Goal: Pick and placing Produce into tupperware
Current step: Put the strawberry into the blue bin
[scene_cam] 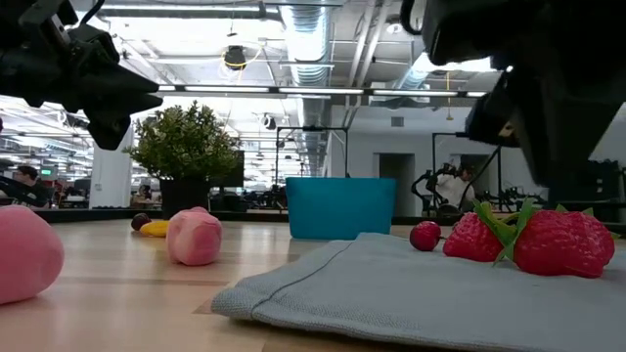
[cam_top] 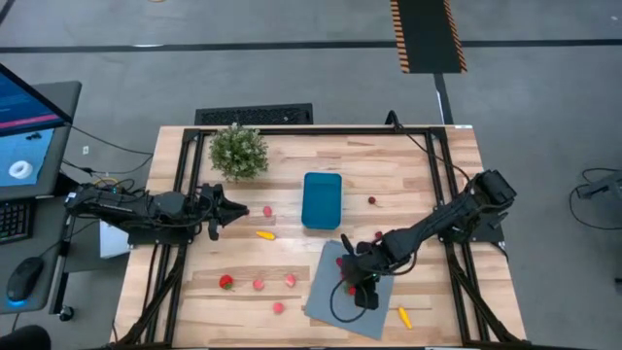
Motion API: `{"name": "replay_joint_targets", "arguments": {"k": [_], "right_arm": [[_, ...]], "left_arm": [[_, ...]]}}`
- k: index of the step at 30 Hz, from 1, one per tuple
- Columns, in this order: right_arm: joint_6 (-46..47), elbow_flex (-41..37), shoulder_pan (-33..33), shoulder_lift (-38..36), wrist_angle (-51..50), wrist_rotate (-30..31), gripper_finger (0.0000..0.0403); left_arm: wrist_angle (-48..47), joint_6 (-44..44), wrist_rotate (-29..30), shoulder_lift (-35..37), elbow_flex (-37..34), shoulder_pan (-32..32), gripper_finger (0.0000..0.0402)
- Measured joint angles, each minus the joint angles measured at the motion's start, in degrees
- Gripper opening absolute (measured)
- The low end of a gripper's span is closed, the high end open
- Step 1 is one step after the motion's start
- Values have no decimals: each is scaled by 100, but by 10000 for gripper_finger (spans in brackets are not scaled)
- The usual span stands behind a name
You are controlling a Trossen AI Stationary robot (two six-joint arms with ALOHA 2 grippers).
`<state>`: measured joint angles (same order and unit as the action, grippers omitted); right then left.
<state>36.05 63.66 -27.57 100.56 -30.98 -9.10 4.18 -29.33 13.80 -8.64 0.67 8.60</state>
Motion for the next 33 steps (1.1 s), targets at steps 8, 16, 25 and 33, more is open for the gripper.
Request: {"name": "replay_joint_targets", "arguments": {"k": [8,16,25,33], "right_arm": [[10,-4,178,94,-20,174,111],[-64,-11,299,109,-120,183,111],[-101,-18,299,107,-175,170,111],[-69,-17,297,199,-75,198,111]], "left_arm": [[-50,-4,-3,0,0,0,83],[-63,40,-57,0,2,0,83],[-61,-16,-57,0,2,0,83],[-56,-30,-116,0,2,0,83]]}}
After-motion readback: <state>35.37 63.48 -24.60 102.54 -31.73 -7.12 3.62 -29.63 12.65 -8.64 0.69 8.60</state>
